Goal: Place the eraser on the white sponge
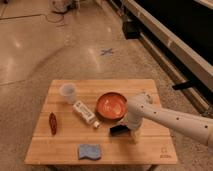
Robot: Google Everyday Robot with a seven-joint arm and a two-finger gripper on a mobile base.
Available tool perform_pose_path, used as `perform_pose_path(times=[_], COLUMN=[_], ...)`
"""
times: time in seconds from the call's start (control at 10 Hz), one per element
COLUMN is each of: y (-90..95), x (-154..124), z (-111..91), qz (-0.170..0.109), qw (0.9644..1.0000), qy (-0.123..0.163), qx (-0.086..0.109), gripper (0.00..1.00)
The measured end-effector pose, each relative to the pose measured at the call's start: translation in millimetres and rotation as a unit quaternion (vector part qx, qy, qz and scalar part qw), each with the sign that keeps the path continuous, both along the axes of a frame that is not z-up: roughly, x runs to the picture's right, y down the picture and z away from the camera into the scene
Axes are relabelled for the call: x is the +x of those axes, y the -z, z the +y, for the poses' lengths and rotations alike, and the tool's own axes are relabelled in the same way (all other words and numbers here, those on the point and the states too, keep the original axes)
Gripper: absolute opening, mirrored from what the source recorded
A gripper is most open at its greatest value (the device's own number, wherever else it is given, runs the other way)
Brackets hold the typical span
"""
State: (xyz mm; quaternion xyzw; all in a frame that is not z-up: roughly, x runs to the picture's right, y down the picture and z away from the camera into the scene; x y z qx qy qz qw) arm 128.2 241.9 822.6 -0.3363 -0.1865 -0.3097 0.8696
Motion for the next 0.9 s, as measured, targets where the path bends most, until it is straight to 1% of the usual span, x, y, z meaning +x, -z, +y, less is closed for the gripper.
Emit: perform_pose_path(times=[0.1,0.2,0.5,0.6,0.8,0.9], y=[2.8,10.8,31.0,43.6,62.0,80.3], x=[1,2,5,5,1,-10], z=[-2,-7,-20,-23,-19,-13], qz=[-0.003,-0.011,-0.029,-0.042,-0.064,-0.091], qw=[1.0000,0.9999,0.9995,0.9990,0.9978,0.9954], qy=[0.000,0.002,0.010,0.015,0.018,0.023], qx=[-0.001,0.000,0.005,0.003,-0.006,-0.020], gripper=[0.46,0.33,0.07,0.00,0.00,0.00])
